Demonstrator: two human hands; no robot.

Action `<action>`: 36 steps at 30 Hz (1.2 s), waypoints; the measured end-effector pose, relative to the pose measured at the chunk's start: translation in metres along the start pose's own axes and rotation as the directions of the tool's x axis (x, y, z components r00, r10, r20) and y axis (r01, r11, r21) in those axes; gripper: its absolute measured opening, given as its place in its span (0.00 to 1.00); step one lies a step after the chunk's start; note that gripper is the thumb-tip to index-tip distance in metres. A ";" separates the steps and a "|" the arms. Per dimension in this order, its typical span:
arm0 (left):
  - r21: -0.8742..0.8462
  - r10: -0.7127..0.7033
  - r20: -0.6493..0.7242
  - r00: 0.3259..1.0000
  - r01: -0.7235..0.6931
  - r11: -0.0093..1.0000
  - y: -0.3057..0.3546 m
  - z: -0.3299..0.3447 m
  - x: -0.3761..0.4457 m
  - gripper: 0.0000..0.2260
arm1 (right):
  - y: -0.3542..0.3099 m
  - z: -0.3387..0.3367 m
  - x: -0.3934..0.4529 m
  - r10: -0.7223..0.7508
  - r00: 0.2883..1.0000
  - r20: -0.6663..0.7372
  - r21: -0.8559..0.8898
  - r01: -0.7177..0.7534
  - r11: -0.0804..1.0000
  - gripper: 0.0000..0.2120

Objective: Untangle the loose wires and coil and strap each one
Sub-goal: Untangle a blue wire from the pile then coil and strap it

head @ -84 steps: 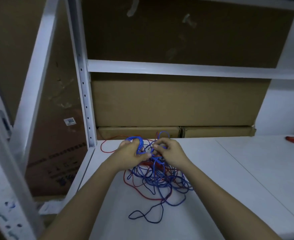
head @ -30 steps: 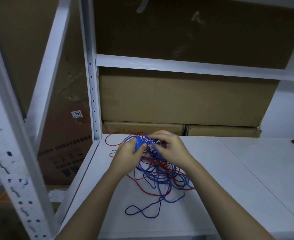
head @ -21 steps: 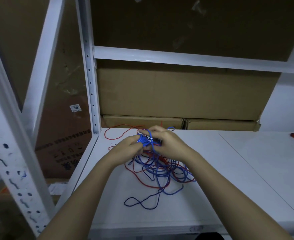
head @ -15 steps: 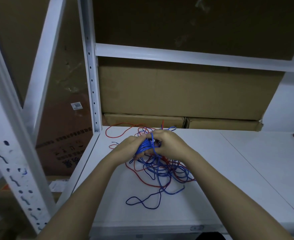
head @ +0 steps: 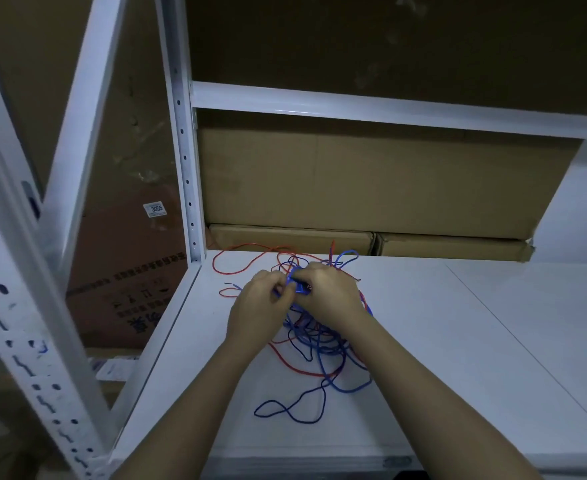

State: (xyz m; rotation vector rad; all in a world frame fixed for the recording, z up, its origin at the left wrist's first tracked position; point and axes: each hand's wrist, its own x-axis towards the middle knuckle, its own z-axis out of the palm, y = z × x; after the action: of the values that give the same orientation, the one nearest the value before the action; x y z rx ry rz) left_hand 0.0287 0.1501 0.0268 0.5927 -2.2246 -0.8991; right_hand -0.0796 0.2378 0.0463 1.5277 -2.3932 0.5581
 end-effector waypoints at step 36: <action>0.004 0.082 0.031 0.996 -0.082 0.997 0.003 0.002 0.038 0.21 | 0.028 -0.038 0.003 0.413 0.903 0.119 0.990 -0.140 0.020 0.08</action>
State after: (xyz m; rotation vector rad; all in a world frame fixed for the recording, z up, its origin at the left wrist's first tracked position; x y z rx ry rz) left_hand 0.0013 0.1297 0.0433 0.4892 -2.2618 -0.8667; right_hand -0.1058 0.2634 0.0766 1.0040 -1.9874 2.8066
